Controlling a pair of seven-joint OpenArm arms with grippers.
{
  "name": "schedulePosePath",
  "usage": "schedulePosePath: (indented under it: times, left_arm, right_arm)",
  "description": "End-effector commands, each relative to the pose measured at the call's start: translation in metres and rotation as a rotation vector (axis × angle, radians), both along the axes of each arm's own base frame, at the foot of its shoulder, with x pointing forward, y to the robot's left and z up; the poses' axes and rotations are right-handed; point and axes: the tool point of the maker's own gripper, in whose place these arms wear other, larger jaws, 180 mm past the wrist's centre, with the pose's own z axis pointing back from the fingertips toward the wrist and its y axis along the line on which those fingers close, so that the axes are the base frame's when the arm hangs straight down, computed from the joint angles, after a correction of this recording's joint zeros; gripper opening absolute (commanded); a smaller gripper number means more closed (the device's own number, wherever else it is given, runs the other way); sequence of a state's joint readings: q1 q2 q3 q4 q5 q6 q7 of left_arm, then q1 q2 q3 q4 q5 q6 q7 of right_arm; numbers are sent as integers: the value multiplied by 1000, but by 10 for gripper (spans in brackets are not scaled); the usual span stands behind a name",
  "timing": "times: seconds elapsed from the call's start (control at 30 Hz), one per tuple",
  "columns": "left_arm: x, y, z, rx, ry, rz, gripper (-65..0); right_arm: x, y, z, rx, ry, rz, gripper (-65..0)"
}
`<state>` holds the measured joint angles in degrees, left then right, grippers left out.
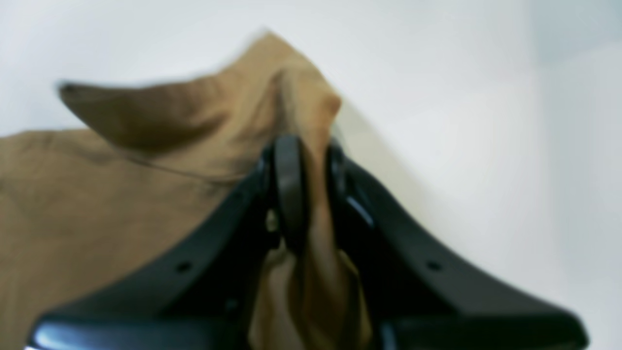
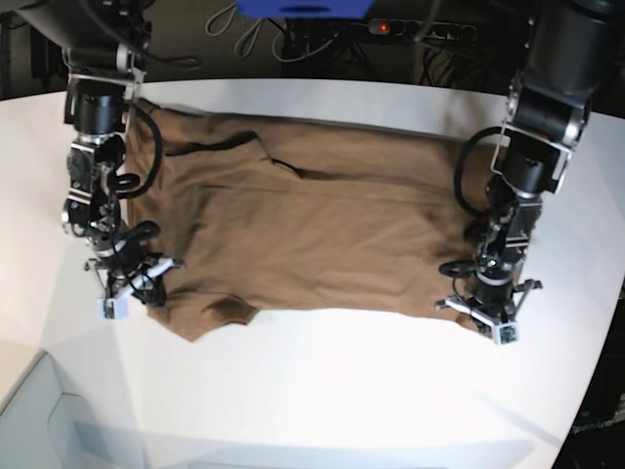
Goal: Layout the t-shirt on the table in an organized manner, then fold the t-shirt properly
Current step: 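Lift the pinched edges and fold them over onto the shirt with both grippers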
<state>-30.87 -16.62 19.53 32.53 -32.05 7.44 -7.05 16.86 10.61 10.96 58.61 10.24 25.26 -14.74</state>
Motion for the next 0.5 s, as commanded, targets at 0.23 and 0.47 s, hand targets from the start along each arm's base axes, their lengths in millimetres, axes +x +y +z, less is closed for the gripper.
schedulePosePath:
  times: [0.23, 0.47]
  left_arm:
    - [-11, 25, 39, -139, -70, 91, -649]
    - [-32, 32, 57, -197, -90, 106, -649]
  right_arm:
    - [-11, 4, 38, -33, -135, 20, -588]
    - [-32, 8, 51, -66, -178, 43, -590]
